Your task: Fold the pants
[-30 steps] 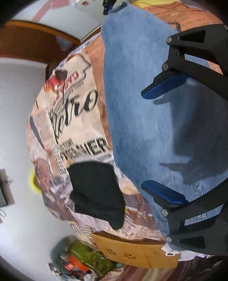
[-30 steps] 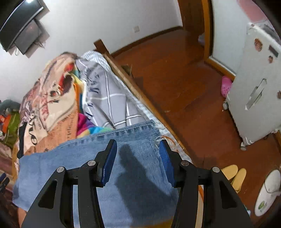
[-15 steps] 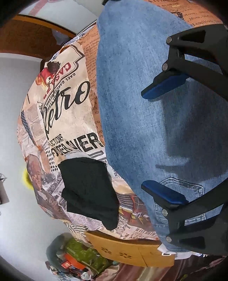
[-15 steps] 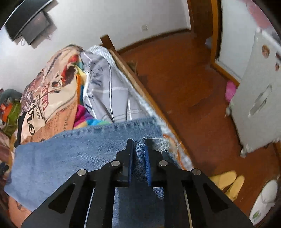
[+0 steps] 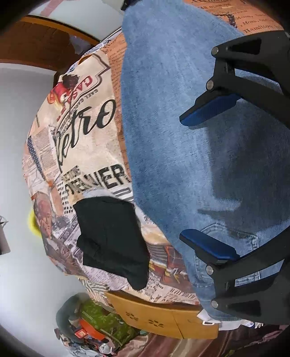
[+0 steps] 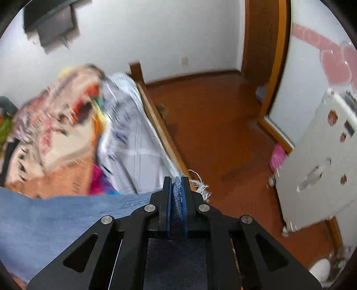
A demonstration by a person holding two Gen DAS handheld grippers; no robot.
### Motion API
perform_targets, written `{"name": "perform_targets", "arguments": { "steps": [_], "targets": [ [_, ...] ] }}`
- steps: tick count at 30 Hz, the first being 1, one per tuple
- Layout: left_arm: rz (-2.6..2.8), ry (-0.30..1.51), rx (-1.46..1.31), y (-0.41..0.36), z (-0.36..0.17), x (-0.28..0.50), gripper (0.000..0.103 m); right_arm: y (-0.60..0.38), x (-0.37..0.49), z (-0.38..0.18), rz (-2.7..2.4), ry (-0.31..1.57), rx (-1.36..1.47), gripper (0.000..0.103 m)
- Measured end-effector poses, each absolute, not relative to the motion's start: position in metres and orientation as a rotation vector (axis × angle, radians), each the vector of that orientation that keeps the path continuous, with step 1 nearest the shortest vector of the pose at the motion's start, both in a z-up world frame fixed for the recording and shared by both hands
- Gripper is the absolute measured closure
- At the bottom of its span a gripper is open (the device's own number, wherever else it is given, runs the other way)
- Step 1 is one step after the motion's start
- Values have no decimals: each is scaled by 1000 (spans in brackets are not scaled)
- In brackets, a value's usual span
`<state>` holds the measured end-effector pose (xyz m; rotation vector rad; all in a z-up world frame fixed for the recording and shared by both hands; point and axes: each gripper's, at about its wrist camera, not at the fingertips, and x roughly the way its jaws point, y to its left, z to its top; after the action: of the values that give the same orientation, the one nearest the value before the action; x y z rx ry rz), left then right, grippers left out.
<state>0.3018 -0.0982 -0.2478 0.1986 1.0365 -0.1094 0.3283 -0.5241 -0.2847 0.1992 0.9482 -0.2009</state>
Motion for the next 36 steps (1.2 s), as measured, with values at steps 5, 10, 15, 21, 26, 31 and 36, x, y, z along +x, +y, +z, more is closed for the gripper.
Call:
{"name": "perform_targets", "arguments": {
  "steps": [5, 10, 15, 21, 26, 31, 36],
  "targets": [
    [-152, 1063, 241, -113, -257, 298, 9, -528, 327, -295, -211, 1040, 203, 93],
    [-169, 1059, 242, -117, -256, 295, 9, -530, 301, -263, -221, 1012, 245, 63],
    [-170, 1050, 250, -119, -256, 292, 9, -515, 259, -247, -160, 955, 368, 41],
    [-195, 1046, 248, -123, -256, 288, 9, -498, 227, -271, -117, 992, 552, 40],
    [-205, 1050, 233, -122, -256, 287, 9, -490, 217, -284, -146, 959, 611, 40],
    [-213, 1057, 209, -120, -258, 288, 9, -497, 221, -290, -184, 945, 640, 41],
    [-222, 1062, 189, -118, -259, 289, 9, -508, 223, -297, -233, 933, 659, 45]
  ]
}}
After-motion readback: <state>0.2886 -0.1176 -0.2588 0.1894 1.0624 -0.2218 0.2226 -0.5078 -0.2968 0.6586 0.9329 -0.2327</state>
